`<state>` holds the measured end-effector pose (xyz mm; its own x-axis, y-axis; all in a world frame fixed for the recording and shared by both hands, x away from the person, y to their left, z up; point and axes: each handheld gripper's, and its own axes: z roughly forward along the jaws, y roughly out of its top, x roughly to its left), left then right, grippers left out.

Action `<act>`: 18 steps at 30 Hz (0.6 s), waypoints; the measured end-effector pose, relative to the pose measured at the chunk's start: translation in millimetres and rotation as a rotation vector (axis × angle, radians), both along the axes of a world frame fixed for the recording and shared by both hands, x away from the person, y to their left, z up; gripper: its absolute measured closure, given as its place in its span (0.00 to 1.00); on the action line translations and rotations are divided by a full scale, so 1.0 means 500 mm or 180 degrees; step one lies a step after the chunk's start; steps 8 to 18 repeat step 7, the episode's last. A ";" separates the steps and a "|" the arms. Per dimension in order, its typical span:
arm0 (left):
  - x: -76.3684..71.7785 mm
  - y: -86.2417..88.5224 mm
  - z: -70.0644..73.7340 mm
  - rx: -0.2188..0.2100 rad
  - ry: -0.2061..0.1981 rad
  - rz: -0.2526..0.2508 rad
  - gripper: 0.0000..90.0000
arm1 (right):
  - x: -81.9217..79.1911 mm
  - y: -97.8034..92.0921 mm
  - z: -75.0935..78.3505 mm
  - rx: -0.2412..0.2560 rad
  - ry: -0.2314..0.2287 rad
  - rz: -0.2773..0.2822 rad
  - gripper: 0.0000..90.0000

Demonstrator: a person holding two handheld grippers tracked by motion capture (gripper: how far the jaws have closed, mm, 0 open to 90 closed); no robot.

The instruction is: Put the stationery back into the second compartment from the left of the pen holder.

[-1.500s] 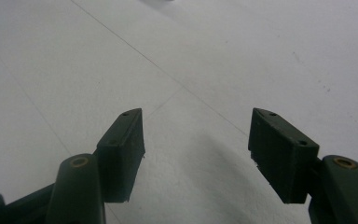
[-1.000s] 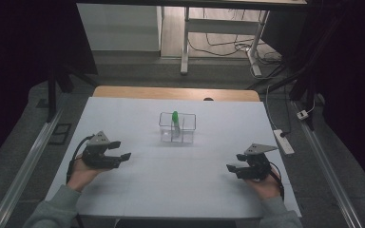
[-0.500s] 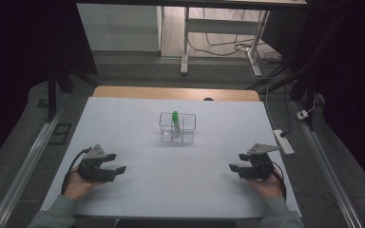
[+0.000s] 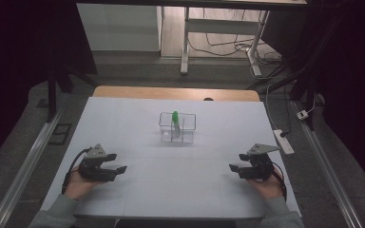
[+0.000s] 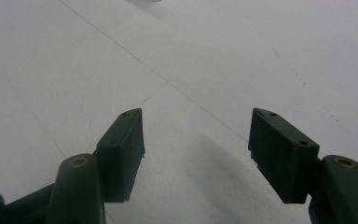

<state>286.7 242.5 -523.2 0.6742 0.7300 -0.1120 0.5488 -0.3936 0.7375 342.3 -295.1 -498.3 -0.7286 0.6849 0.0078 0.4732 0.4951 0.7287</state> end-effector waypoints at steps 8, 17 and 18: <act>0.001 0.000 -0.001 -0.0002 0.0009 0.0009 0.33 | 0.000 -0.002 -0.001 -0.0003 -0.0002 -0.0010 0.40; 0.001 0.000 -0.001 -0.0002 0.0009 0.0009 0.33 | 0.000 -0.002 -0.001 -0.0003 -0.0002 -0.0010 0.40; 0.001 0.000 -0.001 -0.0002 0.0009 0.0009 0.33 | 0.000 -0.002 -0.001 -0.0003 -0.0002 -0.0010 0.40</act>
